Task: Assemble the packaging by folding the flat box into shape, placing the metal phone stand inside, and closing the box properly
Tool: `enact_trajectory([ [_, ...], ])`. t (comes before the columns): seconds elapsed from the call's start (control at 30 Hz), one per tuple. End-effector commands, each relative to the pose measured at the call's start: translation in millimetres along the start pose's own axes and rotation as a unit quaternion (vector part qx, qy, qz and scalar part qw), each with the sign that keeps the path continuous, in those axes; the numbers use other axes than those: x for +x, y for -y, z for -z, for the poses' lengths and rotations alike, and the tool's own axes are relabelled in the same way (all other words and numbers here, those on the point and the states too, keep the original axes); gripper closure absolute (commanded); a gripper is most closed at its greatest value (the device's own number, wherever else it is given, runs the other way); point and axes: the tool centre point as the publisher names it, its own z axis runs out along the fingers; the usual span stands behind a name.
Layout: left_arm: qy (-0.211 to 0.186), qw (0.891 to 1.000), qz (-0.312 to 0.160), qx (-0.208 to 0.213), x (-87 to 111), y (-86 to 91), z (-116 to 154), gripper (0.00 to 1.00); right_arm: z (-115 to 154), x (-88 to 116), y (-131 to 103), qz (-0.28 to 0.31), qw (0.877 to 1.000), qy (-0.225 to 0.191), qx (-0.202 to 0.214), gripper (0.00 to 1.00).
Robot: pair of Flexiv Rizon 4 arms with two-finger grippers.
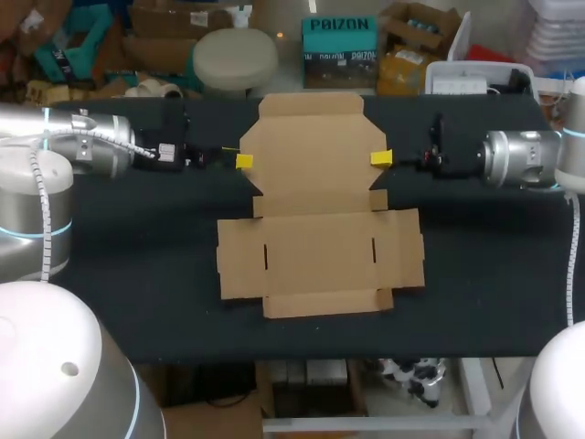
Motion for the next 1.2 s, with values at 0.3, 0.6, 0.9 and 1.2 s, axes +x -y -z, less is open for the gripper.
enact_trajectory([
  [0.3,-0.039,0.999,-0.014,0.002,1.2,7.0,-20.4,0.39,-7.3,3.3,-7.4,0.022,1.0,-0.005,-0.001,1.0],
  [0.6,-0.062,0.998,-0.02,0.009,4.4,10.7,-30.6,0.45,-13.2,5.2,-9.2,0.032,0.999,-0.011,-0.002,1.0],
  [0.9,-0.078,0.996,-0.028,0.016,9.5,14.7,-38.4,0.48,-18.2,10.9,-13.7,0.047,0.999,-0.013,-0.004,1.0],
  [1.2,-0.09,0.995,-0.04,0.021,12.9,17.6,-42.1,0.56,-19.3,13.2,-14.2,0.055,0.998,-0.015,-0.006,1.0],
])
